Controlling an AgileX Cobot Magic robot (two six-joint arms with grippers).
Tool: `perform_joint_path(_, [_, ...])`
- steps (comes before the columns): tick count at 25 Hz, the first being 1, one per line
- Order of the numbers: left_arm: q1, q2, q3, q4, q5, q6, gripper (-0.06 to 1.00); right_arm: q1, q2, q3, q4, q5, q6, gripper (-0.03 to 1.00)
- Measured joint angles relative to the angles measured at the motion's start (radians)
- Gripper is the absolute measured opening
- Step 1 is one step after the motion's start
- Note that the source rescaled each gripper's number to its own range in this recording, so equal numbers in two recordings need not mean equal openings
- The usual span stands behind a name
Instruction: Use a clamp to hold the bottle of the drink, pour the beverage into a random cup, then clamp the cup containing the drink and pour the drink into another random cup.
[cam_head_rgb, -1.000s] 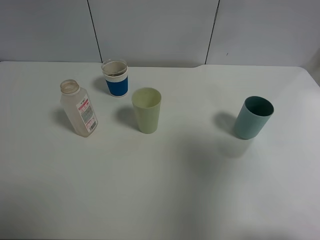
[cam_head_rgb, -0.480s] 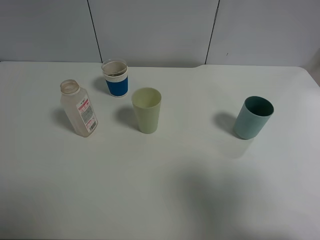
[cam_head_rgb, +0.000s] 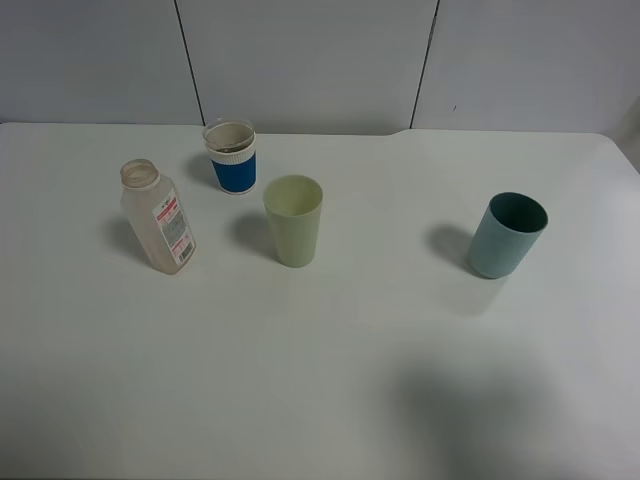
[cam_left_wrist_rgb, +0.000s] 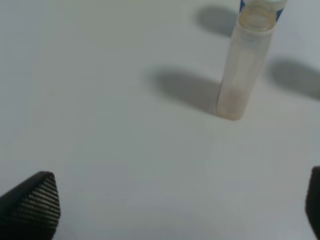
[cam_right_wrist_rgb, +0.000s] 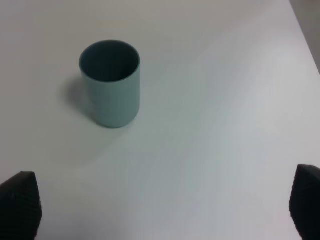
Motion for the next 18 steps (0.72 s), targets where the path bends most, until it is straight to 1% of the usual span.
perform_joint_path(2, [0.000, 0.000, 0.000, 0.000, 0.000, 0.000, 1.00, 0.000, 0.000, 0.000, -0.013, -0.002, 0.017, 0.99])
perform_joint_path(5, [0.000, 0.000, 0.000, 0.000, 0.000, 0.000, 1.00, 0.000, 0.000, 0.000, -0.062, -0.002, 0.083, 0.99])
perform_joint_path(10, [0.000, 0.000, 0.000, 0.000, 0.000, 0.000, 1.00, 0.000, 0.000, 0.000, -0.119, -0.004, 0.160, 0.99])
perform_joint_path(12, [0.000, 0.000, 0.000, 0.000, 0.000, 0.000, 1.00, 0.000, 0.000, 0.000, -0.123, -0.004, 0.177, 0.99])
perform_joint_path(18, [0.000, 0.000, 0.000, 0.000, 0.000, 0.000, 1.00, 0.000, 0.000, 0.000, -0.129, -0.004, 0.177, 0.99])
